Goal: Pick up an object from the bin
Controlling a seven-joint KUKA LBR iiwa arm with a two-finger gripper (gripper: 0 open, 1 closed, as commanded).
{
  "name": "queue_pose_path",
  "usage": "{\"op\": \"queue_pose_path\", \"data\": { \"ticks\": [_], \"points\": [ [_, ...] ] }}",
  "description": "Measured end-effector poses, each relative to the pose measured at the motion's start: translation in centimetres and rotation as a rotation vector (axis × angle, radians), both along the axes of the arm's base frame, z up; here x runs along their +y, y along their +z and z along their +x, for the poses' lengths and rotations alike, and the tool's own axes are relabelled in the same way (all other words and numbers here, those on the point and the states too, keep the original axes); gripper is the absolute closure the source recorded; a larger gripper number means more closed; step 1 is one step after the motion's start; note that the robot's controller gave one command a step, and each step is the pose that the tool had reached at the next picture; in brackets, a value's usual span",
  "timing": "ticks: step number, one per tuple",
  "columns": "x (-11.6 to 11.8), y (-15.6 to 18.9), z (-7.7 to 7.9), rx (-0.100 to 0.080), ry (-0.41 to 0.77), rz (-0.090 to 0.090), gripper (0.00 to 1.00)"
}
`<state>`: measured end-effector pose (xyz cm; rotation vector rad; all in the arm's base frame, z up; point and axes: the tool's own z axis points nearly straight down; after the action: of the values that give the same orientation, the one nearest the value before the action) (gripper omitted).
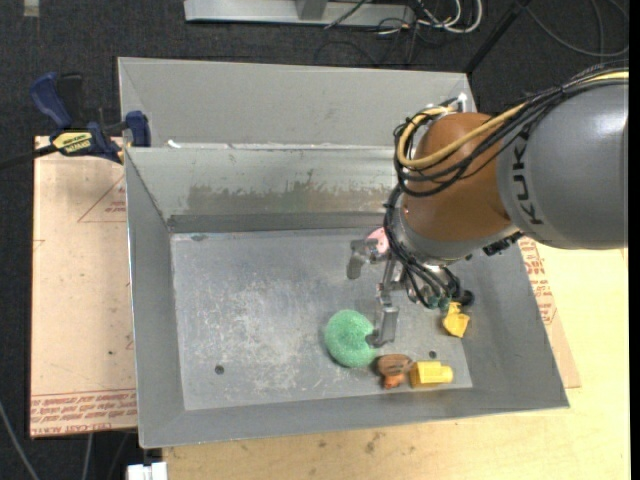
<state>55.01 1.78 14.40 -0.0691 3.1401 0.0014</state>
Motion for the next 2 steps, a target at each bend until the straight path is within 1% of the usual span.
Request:
{"op": "queue_pose_path", "data": {
  "ticks": [1,2],
  "points": [
    [0.0,0.0,0.0,0.0,0.0,0.0,0.0],
    [-0.6,-3.4,-1.7,-0.006,0.07,0.0,0.0]
  ]
}}
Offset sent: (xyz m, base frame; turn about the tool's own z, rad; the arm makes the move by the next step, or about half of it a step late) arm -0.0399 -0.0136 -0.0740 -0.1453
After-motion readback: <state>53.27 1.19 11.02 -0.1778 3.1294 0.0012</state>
